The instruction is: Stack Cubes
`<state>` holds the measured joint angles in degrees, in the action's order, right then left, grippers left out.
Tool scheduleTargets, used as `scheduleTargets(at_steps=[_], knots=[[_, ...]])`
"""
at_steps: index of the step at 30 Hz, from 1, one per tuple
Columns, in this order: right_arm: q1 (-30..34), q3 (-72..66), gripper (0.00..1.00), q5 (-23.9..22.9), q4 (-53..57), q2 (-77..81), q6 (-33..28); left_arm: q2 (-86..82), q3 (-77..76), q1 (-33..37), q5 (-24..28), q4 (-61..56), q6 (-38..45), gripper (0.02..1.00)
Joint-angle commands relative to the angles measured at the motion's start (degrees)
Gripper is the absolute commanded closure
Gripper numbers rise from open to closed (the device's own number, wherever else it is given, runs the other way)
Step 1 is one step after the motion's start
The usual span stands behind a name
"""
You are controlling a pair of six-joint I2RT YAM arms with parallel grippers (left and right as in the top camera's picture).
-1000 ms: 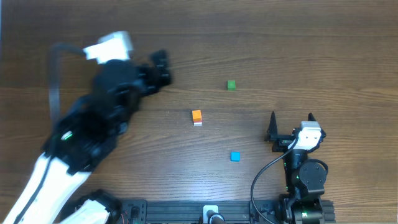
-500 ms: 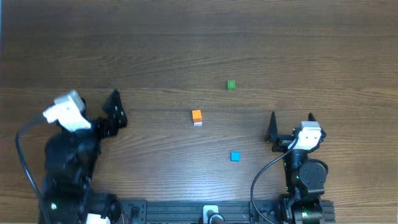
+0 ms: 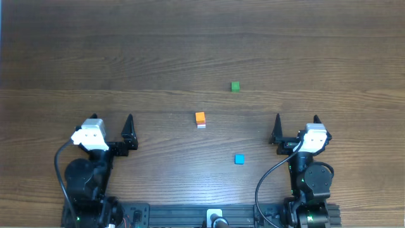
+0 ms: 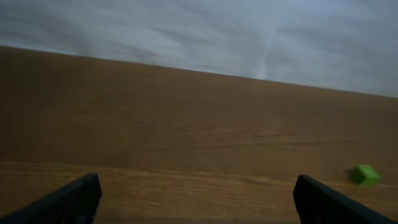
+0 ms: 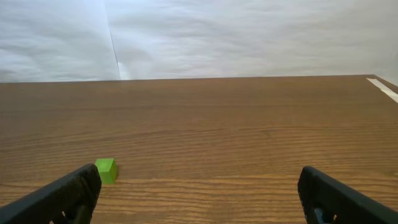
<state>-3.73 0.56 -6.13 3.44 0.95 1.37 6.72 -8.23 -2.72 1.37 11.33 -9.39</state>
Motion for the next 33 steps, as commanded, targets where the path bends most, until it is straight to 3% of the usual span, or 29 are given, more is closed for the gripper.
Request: scheduleTargets(at_steps=[1,16,26,33], knots=[[0.4,-0.3,0.007,-0.3,0.2,-0.2,0.2,-3.8,3.3,1.6,0.8,-0.5,1.7,0.020],[0.4,-0.3,0.007,-0.3,0.2,-0.2,0.2,-6.5,5.0,3.8,0.7,-0.9,1.7,0.020],[0.4,-0.3,0.007,-0.3,0.2,-0.2,0.2,-6.5,8.0,4.9,1.5,-12.0,1.7,0.020],[0.4,-0.3,0.009,-0.3,0.2,-0.2,0.2,-6.5,7.9,4.9,2.0,-8.8,1.7,0.020]])
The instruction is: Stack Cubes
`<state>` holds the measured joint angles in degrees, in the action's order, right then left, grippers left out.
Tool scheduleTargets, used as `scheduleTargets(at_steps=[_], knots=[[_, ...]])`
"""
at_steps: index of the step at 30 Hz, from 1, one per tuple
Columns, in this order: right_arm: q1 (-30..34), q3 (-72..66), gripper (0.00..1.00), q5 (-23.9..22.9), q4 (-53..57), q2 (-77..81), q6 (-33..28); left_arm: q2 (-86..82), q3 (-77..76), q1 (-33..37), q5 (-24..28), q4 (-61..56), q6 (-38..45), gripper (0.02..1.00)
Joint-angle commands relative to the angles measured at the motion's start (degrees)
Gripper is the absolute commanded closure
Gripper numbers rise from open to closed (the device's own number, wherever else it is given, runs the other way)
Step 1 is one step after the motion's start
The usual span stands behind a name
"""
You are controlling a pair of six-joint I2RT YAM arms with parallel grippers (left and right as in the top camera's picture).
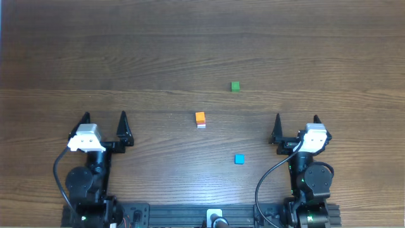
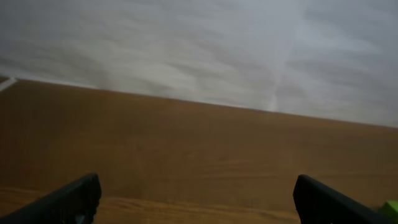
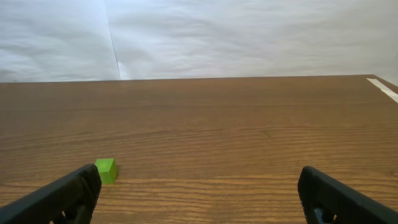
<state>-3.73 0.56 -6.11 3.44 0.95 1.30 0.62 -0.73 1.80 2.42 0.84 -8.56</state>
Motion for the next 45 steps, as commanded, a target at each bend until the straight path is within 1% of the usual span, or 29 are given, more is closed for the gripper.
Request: scheduleTargets(at_steps=[1,30,34,35,36,37,41,45], knots=[[0.4,-0.3,0.009,-0.3,0.2,-0.2,0.3,-0.4,0.4,0.3,1.0,2.8,0.9,0.018],[0.4,-0.3,0.007,-0.3,0.2,-0.2,0.3,-0.4,0.4,0.3,1.0,3.3,0.9,0.018],[0.4,-0.3,0.009,-0.3,-3.1,-0.2,0.4,-0.3,0.4,0.3,1.0,3.3,0.9,0.018],[0.4,-0.2,0.007,-0.3,-4.0,-0.2,1.6,-0.3,0.4,0.3,1.0,3.3,0.9,0.018],[0.4,-0.2,0.009,0.0,-4.9,-0.2,3.4,-0.3,0.4,0.3,1.0,3.3,0.9,0.018],[0.4,0.0,0.009,1.3,-5.9,-0.2,4.0,-0.3,0.4,0.3,1.0,3.3,0.9,0.018],[0.4,2.9,0.009,5.2,-7.0,-0.2,4.0,-0.3,0.4,0.3,1.0,3.3,0.9,0.018],[0.2,9.6,0.009,9.0,-6.7,1.5,4.0,-0.3,0.4,0.3,1.0,3.3,0.9,0.023]])
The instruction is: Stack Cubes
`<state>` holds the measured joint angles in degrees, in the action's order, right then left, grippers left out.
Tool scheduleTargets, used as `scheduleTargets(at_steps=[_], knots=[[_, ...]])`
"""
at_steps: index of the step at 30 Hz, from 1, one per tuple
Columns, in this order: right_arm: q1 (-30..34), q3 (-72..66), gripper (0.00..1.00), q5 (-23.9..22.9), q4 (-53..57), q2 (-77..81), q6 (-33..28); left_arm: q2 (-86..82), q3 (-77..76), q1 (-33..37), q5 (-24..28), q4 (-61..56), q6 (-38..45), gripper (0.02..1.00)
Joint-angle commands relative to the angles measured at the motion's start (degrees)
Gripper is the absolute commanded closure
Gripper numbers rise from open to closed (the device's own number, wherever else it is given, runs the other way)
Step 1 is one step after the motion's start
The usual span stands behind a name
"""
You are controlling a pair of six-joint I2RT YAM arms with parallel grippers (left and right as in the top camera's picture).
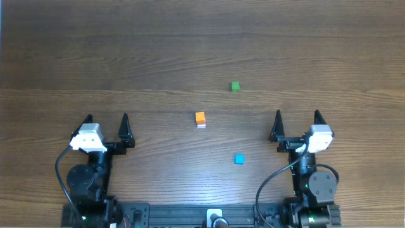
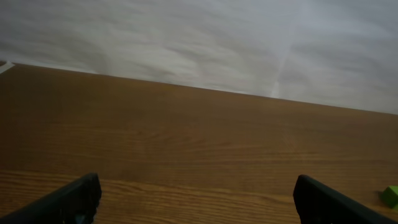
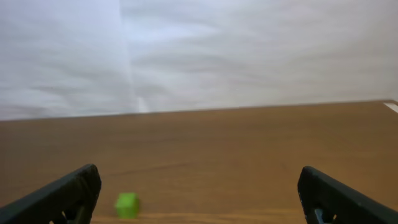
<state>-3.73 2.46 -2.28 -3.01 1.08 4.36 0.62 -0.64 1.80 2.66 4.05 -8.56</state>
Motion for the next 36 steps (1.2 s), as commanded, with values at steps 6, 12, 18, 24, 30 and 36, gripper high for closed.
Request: scheduleTargets(at_steps=[6,12,18,24,30,36], knots=[[-0.1,26.6,0.009,7.7,11.9,13.6,-2.4,-0.3,0.3,0.3,0.7,0.1,0.9,0.018],[-0.2,48.6,0.007,12.9,28.5,33.3,-2.7,-0.3,0.3,0.3,0.7,0.1,0.9,0.018],[-5.1,67.1,0.007,13.4,43.5,54.5,-0.3,-0.3,0.3,0.3,0.7,0.1,0.9,0.018],[-15.1,77.1,0.007,9.8,51.4,75.6,3.1,-0.3,0.3,0.3,0.7,0.1,0.9,0.018],[-20.7,78.8,0.009,6.9,50.1,92.3,8.2,-0.3,0.3,0.3,0.7,0.1,0.9,0.020],[-20.2,78.8,0.009,6.9,49.4,102.6,12.0,-0.3,0.3,0.3,0.7,0.1,0.9,0.018]])
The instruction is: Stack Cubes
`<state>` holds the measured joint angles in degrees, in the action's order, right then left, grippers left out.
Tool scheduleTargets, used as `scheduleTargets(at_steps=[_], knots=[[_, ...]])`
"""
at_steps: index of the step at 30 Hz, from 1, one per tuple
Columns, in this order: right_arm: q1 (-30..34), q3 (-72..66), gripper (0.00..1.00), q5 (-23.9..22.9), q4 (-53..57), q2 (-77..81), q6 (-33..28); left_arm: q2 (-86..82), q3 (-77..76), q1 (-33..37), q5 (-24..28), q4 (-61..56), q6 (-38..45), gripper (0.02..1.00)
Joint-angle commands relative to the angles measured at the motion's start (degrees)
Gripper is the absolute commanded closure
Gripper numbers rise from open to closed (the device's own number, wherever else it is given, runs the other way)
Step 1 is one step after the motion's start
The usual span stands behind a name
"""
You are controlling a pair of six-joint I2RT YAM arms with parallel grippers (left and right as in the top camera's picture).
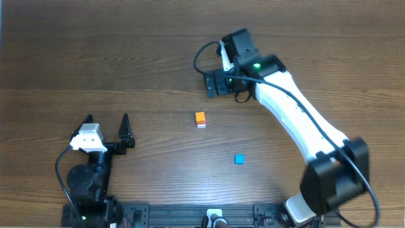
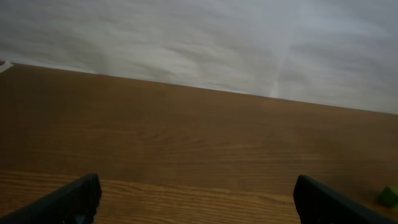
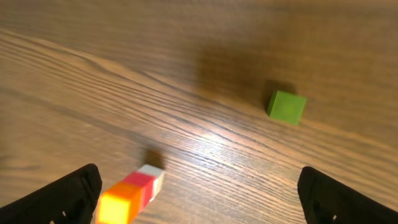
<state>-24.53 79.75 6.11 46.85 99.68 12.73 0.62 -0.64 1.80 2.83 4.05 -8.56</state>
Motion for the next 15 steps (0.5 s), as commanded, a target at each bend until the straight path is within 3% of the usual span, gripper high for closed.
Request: scheduleTargets(at_steps=[1,9,15], knots=[[0.9,1.6,0.007,-1.7,-0.6,4.9,3.7,-0.3,0.3,0.3,0.6,0.1,0.9,0.018],[2.0,1.6,0.007,-8.1,-0.9,7.9,6.9,-0.3,0.3,0.3,0.6,0.1,0.9,0.018],[3.1,2.0,0.007,-8.5,-0.9,8.0,9.0,-0.3,0.3,0.3,0.6,0.1,0.9,0.018]])
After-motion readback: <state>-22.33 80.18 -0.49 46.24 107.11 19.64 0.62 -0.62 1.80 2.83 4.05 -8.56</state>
